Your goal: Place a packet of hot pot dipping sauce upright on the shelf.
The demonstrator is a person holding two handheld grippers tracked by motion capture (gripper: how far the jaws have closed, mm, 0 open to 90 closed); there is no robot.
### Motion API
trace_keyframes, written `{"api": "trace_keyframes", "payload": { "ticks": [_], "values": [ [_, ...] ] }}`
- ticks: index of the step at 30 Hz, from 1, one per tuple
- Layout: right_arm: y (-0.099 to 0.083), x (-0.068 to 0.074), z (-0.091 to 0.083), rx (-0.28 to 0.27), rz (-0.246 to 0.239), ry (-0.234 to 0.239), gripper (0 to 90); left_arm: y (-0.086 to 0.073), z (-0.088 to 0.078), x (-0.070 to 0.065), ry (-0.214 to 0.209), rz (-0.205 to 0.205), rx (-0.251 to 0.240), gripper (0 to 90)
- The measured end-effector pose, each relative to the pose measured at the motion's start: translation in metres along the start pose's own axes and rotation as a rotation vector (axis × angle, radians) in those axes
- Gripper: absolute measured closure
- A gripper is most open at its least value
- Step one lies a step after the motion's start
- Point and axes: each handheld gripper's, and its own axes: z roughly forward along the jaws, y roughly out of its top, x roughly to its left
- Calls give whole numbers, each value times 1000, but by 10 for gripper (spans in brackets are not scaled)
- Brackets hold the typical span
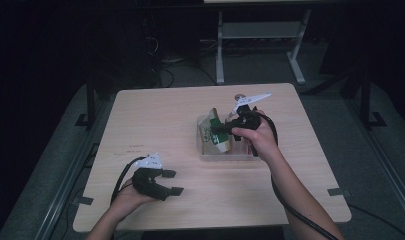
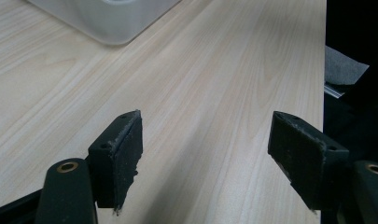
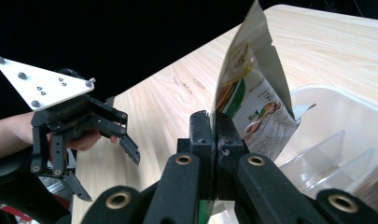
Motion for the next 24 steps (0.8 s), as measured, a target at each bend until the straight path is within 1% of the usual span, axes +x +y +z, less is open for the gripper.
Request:
{"api": "trace_keyframes", "payload": {
  "ticks": [4, 8, 11, 15, 18, 24],
  "values": [
    [2, 1, -2, -1, -12, -21, 831, 0, 0, 0, -1, -1, 2, 259],
    [4, 3, -6, -1, -28, -42, 786, 0, 0, 0, 1, 8, 4, 259],
    [7, 5, -10, -13, -38, -52, 758, 1, 1, 0, 1, 10, 4, 259],
    [11, 7, -16, -31, -45, -56, 749, 1, 1, 0, 1, 10, 4, 259],
    [13, 8, -20, -32, -50, -58, 749, 1, 1, 0, 1, 9, 2, 259],
    [13, 11, -24, -42, -54, -56, 745, 1, 1, 0, 2, 11, 1, 259]
  ]
}}
